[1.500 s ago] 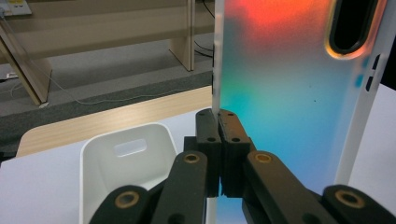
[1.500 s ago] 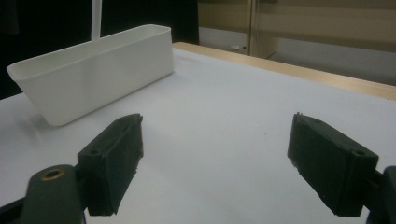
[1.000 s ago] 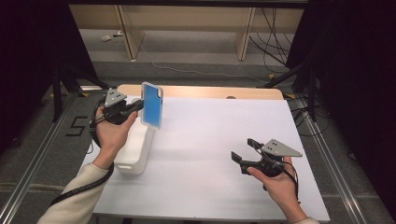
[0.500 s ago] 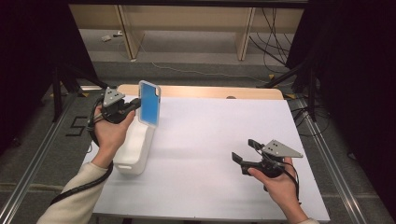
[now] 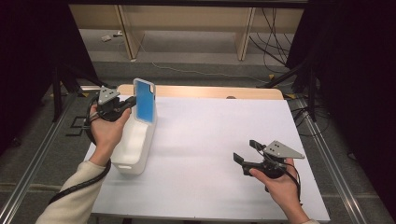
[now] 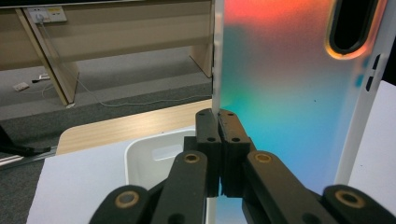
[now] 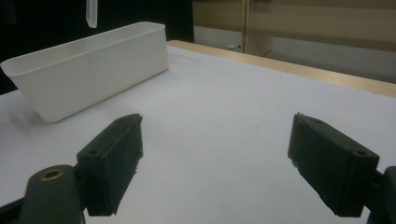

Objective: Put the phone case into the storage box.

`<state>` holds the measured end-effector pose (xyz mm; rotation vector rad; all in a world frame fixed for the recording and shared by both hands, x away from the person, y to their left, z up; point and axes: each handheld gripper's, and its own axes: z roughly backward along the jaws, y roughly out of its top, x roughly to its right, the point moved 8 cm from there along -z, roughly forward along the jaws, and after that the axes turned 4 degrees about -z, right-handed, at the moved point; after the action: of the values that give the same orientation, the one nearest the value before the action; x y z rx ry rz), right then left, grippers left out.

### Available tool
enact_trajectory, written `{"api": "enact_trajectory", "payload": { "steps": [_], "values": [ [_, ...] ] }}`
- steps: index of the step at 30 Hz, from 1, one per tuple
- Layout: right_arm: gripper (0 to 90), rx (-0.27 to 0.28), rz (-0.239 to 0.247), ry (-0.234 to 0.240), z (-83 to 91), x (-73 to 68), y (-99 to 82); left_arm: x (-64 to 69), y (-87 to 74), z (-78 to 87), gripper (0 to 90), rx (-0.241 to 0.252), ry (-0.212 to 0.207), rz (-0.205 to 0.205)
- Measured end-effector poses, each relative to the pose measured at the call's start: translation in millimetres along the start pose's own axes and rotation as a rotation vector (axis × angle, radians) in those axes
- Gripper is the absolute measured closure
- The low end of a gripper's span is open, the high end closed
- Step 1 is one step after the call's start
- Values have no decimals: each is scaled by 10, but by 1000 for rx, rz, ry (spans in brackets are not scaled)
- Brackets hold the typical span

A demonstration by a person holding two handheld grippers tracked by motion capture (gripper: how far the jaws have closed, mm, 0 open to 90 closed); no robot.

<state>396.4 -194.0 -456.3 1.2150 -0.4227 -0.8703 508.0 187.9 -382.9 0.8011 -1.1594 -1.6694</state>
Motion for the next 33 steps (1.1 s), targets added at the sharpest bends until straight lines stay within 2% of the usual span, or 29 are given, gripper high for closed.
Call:
{"api": "enact_trajectory", "payload": {
  "steps": [30,31,32,33],
  "values": [
    [188,4,0,2,-2,0,-8,-196,-7,-60,883,-5,54,17],
    [188,-3,-4,4,4,-2,-11,-200,-6,-63,883,-5,55,17],
    [188,-41,3,-11,37,12,-29,-203,-6,-65,882,-5,56,20],
    [188,-43,7,-5,40,10,-31,-205,-7,-67,883,-6,57,19]
  ]
}}
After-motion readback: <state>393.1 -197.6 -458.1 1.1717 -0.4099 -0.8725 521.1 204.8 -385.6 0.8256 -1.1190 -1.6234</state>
